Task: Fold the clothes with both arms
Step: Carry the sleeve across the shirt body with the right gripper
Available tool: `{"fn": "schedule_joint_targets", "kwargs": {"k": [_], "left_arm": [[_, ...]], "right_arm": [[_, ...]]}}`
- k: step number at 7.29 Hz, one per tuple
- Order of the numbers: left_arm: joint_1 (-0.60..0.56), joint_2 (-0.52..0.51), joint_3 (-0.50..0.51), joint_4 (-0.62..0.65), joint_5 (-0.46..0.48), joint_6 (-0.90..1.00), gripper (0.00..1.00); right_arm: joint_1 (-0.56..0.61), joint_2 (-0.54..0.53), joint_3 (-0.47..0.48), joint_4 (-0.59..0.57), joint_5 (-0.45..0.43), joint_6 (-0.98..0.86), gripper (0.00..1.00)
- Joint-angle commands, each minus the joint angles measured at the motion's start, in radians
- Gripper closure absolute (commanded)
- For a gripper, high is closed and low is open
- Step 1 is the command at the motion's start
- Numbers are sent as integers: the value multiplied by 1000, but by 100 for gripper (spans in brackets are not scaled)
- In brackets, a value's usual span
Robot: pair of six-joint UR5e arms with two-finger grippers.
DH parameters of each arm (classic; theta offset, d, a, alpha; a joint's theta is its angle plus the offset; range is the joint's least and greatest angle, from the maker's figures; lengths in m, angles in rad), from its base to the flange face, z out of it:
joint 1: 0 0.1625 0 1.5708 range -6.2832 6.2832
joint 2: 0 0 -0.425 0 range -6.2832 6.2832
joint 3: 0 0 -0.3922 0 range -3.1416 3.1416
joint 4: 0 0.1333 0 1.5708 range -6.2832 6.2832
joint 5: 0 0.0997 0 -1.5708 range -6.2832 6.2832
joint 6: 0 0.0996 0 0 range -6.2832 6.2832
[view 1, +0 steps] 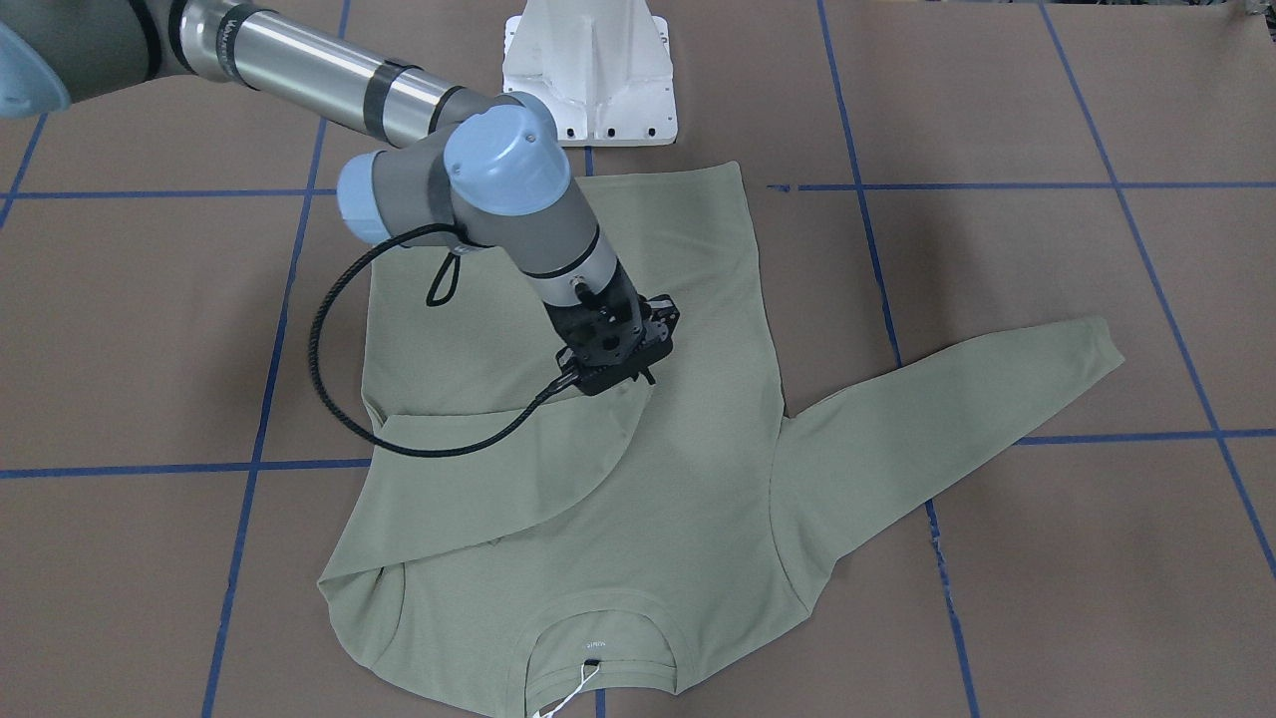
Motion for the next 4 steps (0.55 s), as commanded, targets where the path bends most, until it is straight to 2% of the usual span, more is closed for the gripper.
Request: {"fn": "schedule_joint_targets", "kwargs": {"k": [1, 3, 4], "left_arm": [[0, 0, 2, -1, 0, 0, 0], [0, 0, 3, -1, 0, -2, 0], [0, 0, 3, -1, 0, -2, 0]], "right_arm": [[-59, 10, -41, 173, -67, 91, 100], [-81, 2, -58, 260, -99, 118, 100], [-81, 7, -58, 262, -99, 118, 100]]}}
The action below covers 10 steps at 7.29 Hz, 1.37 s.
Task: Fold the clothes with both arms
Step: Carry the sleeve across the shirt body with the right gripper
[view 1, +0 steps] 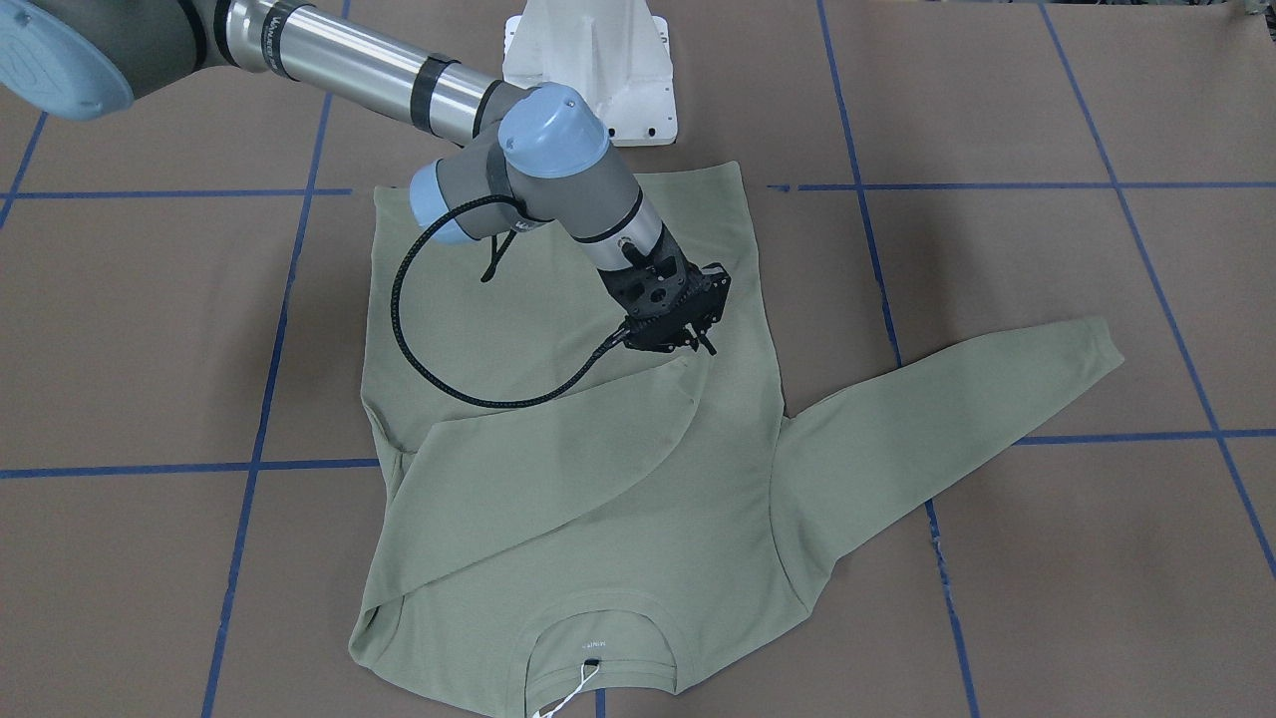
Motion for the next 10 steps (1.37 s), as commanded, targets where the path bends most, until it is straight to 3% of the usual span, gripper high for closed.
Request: {"fn": "schedule_joint_targets", "kwargs": {"k": [1, 2, 3, 7, 8, 10], "left_arm": [[0, 0, -1, 0, 0, -1, 0], [0, 0, 1, 0, 0, -1, 0], [0, 0, 1, -2, 1, -1, 0], [2, -17, 10, -26, 4, -33, 0], [23, -18, 10, -81, 9, -130, 0], [102, 44, 17, -257, 21, -360, 0]], "right_arm": [[-12, 13, -20, 21, -15, 10, 100], [-46, 108, -108, 24, -58, 10, 59], [-96, 138, -132, 26, -179, 10, 1], [-74, 131, -122, 3, -190, 158, 0], [-49, 94, -59, -111, -147, 160, 0], [48, -26, 178, -430, 4, 139, 0]]}}
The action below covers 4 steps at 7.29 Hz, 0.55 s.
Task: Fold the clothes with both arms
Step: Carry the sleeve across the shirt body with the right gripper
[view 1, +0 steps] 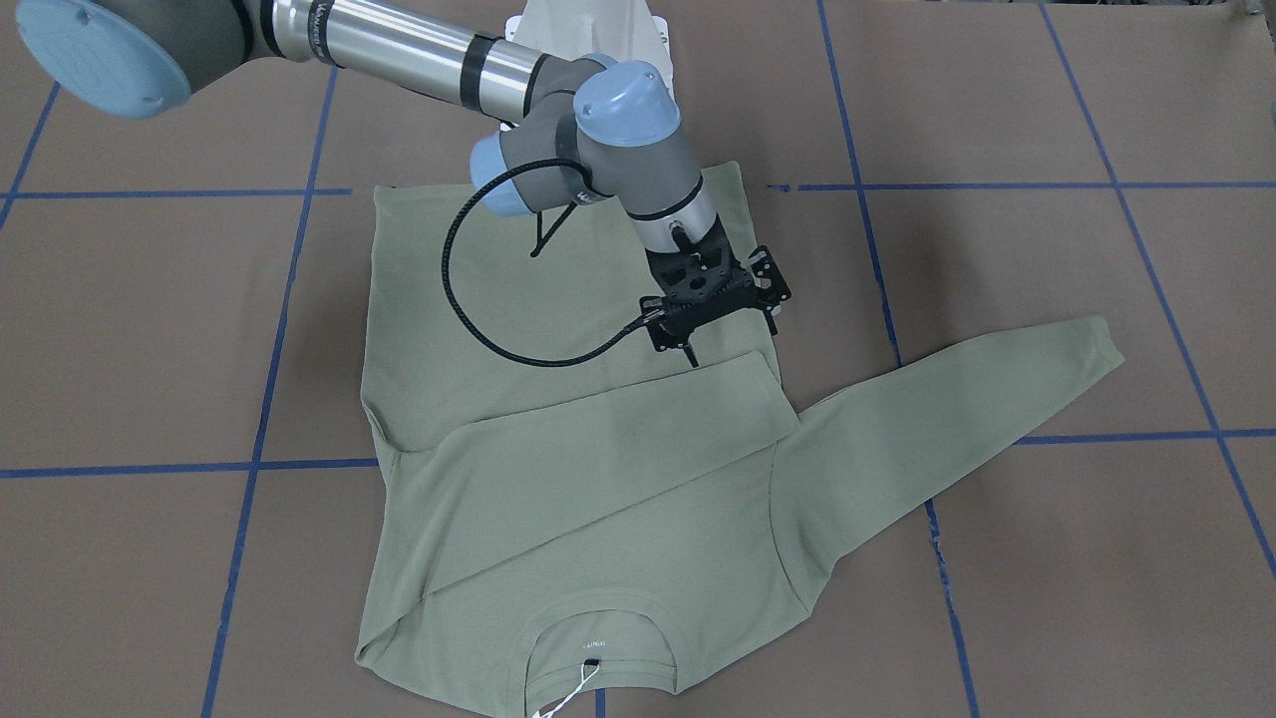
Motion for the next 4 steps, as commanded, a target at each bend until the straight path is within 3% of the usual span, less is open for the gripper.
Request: {"fn": "schedule_joint_targets", "kwargs": {"k": [1, 2, 4], "left_arm": [[119, 89, 1, -213, 82, -308, 0], [187, 150, 2, -343, 106, -454, 0], [306, 189, -1, -472, 185, -723, 0]], "right_arm": [[111, -161, 255, -290, 142, -51, 0], [165, -235, 349, -398, 194, -138, 0], [265, -309, 446, -563, 277, -265, 0]]}}
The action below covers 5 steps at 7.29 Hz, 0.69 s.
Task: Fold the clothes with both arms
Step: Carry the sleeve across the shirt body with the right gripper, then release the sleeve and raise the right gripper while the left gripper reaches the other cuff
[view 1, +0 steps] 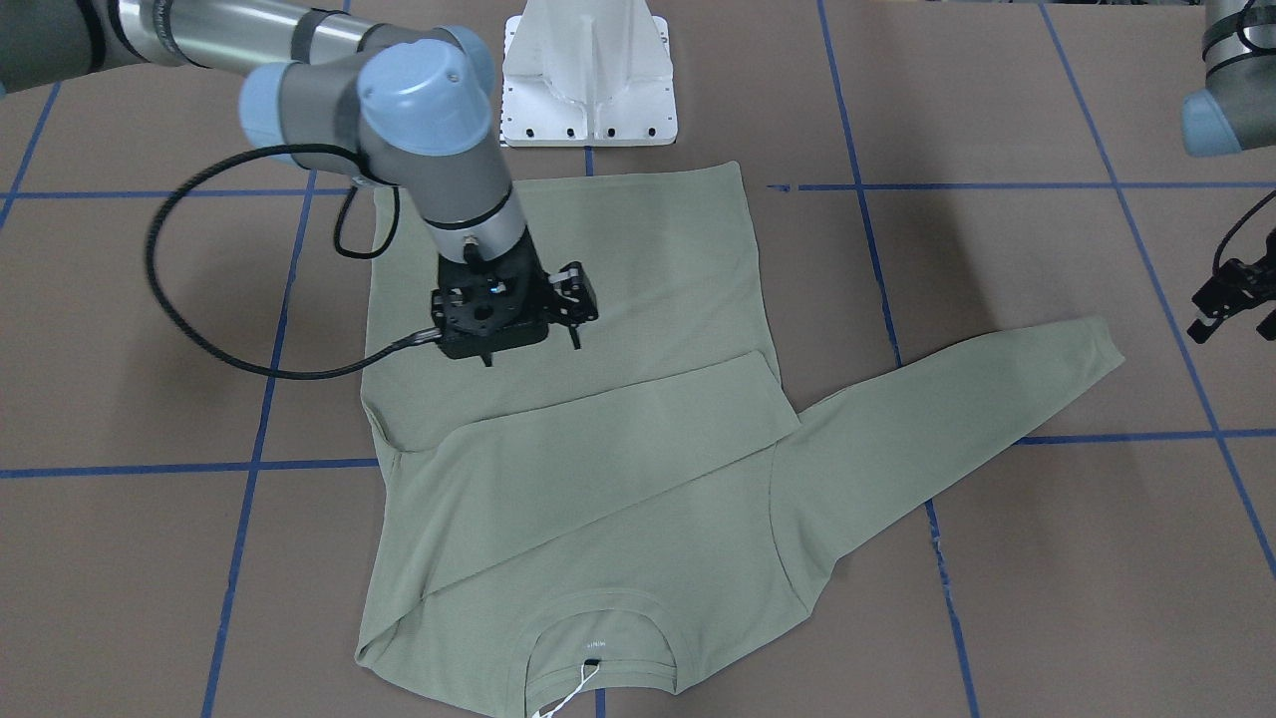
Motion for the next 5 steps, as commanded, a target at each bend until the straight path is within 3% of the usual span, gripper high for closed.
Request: {"fn": "schedule_joint_targets", "kwargs": {"k": [1, 3, 5], "left_arm": [[155, 27, 0, -102, 113, -296, 0], [264, 27, -3, -117, 242, -464, 1], [292, 34, 0, -116, 266, -473, 1]], "right_arm": [[110, -101, 97, -122, 87, -154, 0], [232, -200, 123, -121, 232, -292, 0], [276, -267, 149, -121, 247, -371, 0]]}}
